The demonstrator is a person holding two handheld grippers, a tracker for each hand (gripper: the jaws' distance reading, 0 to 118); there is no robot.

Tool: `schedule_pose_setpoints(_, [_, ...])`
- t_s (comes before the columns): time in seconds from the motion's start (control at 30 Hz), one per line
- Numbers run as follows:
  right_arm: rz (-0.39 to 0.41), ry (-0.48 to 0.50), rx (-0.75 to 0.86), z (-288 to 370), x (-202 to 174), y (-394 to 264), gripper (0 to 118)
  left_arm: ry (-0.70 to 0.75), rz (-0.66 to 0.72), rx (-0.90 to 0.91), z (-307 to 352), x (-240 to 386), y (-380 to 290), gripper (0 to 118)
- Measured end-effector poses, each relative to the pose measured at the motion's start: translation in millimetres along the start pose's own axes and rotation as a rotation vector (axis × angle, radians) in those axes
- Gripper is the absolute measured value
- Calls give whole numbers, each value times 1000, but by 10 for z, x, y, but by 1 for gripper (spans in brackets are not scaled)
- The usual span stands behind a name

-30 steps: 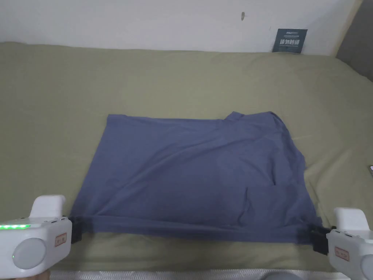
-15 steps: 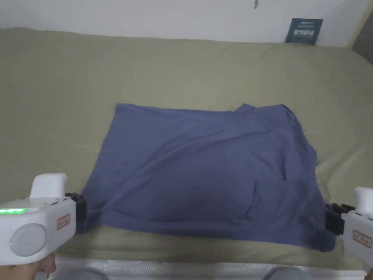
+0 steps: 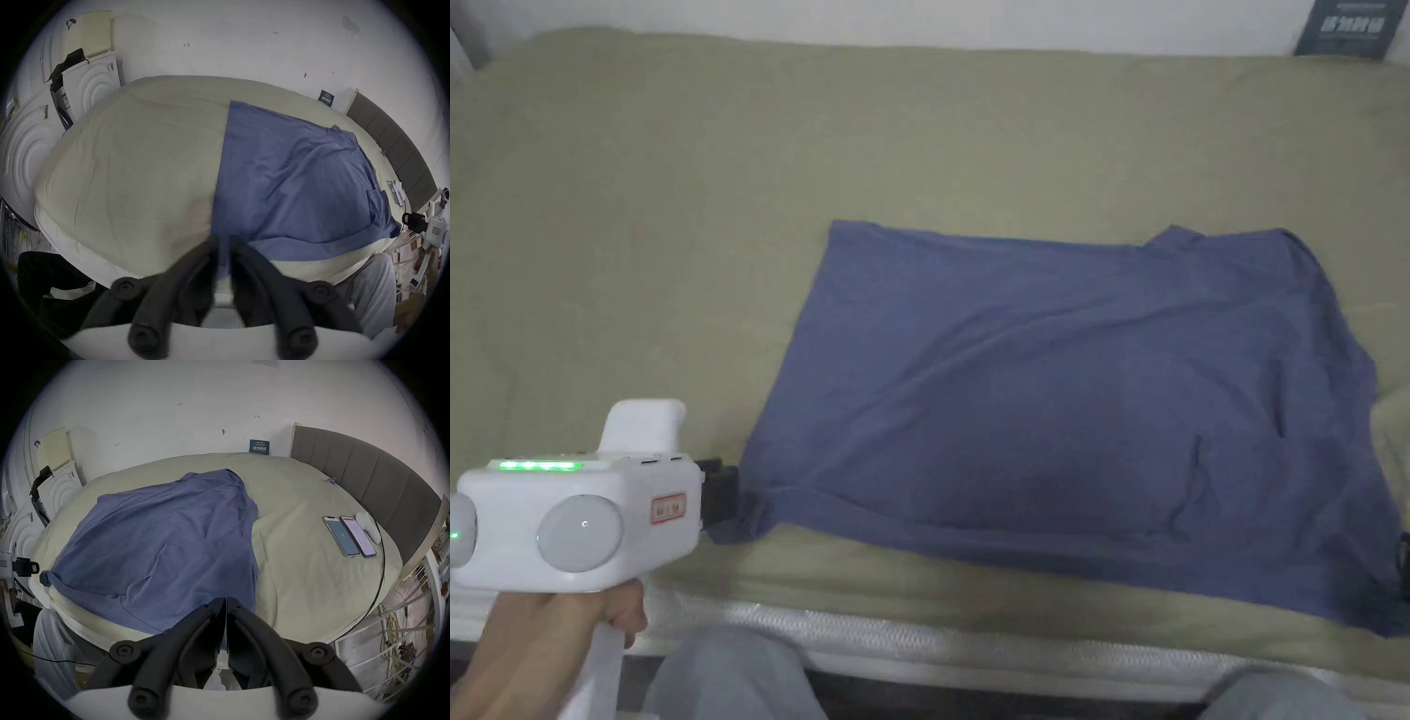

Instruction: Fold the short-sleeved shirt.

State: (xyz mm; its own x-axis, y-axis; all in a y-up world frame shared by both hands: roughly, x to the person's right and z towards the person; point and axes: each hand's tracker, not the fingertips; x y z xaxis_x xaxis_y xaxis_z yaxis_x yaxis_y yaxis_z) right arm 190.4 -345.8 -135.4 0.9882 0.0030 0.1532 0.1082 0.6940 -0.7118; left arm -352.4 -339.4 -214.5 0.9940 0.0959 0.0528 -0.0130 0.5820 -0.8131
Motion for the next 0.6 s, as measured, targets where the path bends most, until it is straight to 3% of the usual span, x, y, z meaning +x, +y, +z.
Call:
schedule_pose_setpoints(0.03, [4,0,-4,-8,-8,-9,7,-7,-1,-13,-44,4,0,108])
schedule_pose_setpoints(0.07, [5,0,-9,-14,-17,-18,8,-5,-1,-49,-108,11,-1,118])
schedule_pose_setpoints(0.23, [5,-4,-32,-47,18,-53,8,44,-43,-78,-334,10,-27,111])
schedule_pose_setpoints(0.3, [1,-11,-35,-51,74,-65,8,41,-52,-84,-359,23,-42,91])
schedule_pose_setpoints(0.33, [-2,-14,-36,-43,96,-65,8,32,-59,-87,-352,28,-50,68])
schedule_pose_setpoints(0.37, [-7,-16,-36,-33,117,-64,8,19,-59,-88,-340,31,-56,18])
schedule_pose_setpoints(0.4, [-13,-13,-38,-80,196,-80,8,0,-44,-94,-357,23,-71,3])
schedule_pose_setpoints(0.47, [-16,-7,-42,-78,245,-80,14,-15,-29,-110,-353,18,-72,3])
schedule_pose_setpoints(0.5, [-13,-5,-45,-75,258,-79,31,-9,-31,-99,-336,29,-69,3])
schedule_pose_setpoints(0.53, [-9,2,-51,-82,245,-112,58,-5,-32,-96,-332,27,-70,3])
schedule_pose_setpoints(0.57, [-2,6,-71,-103,251,-125,99,-7,-29,-96,-328,20,-69,3])
schedule_pose_setpoints(0.6, [3,5,-95,-144,251,-150,114,-9,-23,-96,-323,14,-67,3])
